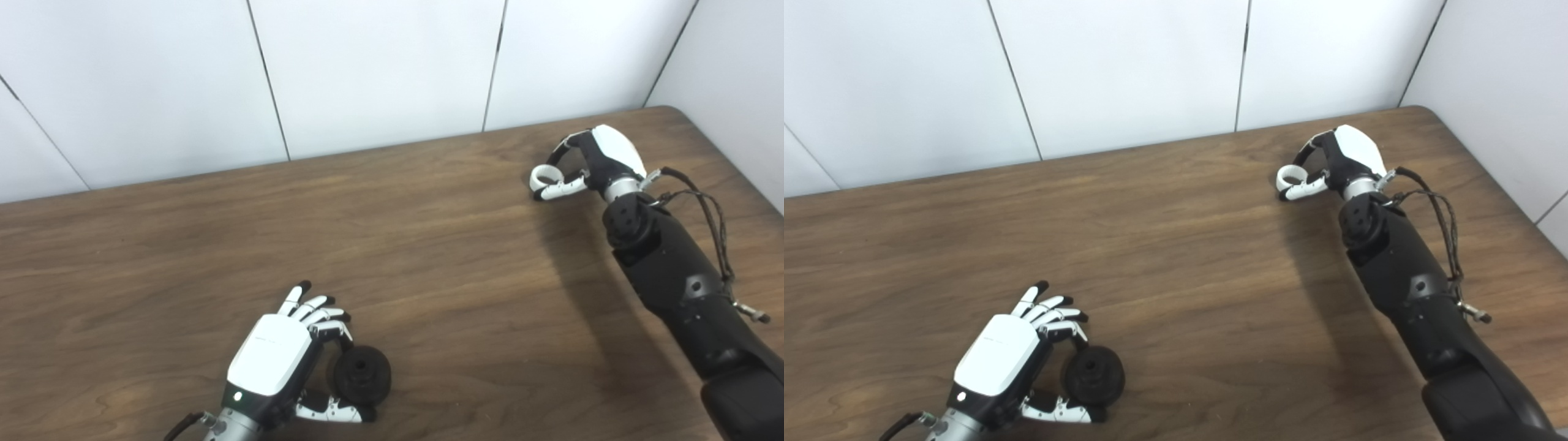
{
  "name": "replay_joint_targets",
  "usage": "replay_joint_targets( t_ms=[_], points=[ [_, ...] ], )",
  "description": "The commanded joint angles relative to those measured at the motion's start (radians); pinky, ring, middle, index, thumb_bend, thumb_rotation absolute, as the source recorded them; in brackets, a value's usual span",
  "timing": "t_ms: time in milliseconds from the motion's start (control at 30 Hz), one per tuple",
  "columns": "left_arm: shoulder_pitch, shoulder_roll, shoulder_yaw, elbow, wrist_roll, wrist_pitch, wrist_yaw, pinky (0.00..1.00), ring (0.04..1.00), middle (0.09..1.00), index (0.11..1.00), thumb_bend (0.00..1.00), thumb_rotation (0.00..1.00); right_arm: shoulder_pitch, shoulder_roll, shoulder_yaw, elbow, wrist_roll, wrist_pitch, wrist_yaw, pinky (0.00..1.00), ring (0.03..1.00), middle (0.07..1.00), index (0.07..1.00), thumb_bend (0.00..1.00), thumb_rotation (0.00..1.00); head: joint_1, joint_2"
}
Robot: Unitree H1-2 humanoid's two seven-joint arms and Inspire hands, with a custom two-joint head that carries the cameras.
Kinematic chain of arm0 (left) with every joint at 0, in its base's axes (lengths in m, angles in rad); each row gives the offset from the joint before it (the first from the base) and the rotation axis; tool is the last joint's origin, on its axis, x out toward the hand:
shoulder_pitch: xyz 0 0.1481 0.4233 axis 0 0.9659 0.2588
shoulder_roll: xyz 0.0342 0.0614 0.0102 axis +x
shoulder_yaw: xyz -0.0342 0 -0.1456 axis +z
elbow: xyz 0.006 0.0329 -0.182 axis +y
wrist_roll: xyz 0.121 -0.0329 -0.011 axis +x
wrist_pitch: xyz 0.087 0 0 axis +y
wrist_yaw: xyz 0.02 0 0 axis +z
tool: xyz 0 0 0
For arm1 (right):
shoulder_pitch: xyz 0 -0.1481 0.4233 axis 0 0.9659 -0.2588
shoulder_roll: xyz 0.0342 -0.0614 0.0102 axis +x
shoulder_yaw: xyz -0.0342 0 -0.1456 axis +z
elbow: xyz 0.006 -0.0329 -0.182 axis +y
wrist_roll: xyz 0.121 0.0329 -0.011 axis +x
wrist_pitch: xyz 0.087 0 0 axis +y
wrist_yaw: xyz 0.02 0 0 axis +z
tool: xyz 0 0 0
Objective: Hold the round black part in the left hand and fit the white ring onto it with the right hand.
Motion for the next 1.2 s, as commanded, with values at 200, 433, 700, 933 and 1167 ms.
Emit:
replay_joint_targets(
  t_ms=[200,433,700,933,1167],
  points=[
    [0.015,0.021,-0.003,0.000,0.022,0.002,-0.023,1.00,0.866,0.764,0.484,0.52,0.05,-0.015,-0.042,0.002,-0.039,-0.014,-0.010,0.018,1.00,1.000,0.847,0.485,0.52,0.13,0.000,-0.001],
    [0.015,0.019,-0.004,0.001,0.025,-0.001,-0.016,1.00,0.866,0.763,0.484,0.52,0.06,0.012,-0.048,-0.002,-0.089,-0.009,-0.010,0.034,1.00,0.996,0.855,0.486,0.52,0.13,0.006,-0.002],
    [0.016,0.011,-0.008,0.000,0.023,0.004,-0.025,1.00,0.867,0.762,0.484,0.52,0.05,0.070,-0.029,-0.004,-0.264,0.001,0.013,0.092,1.00,0.982,0.841,0.486,0.52,0.13,0.016,-0.001],
    [0.016,0.004,-0.011,-0.003,0.032,0.009,-0.024,1.00,0.866,0.759,0.484,0.52,0.05,0.110,-0.019,0.049,-0.400,-0.046,0.015,0.155,1.00,0.984,0.847,0.485,0.52,0.13,0.027,0.004],
    [0.016,-0.004,-0.013,-0.005,0.039,0.013,-0.023,1.00,0.867,0.759,0.484,0.52,0.05,0.146,0.009,0.096,-0.584,-0.069,0.057,0.265,1.00,0.984,0.849,0.484,0.52,0.13,0.045,0.009]
  ],
)
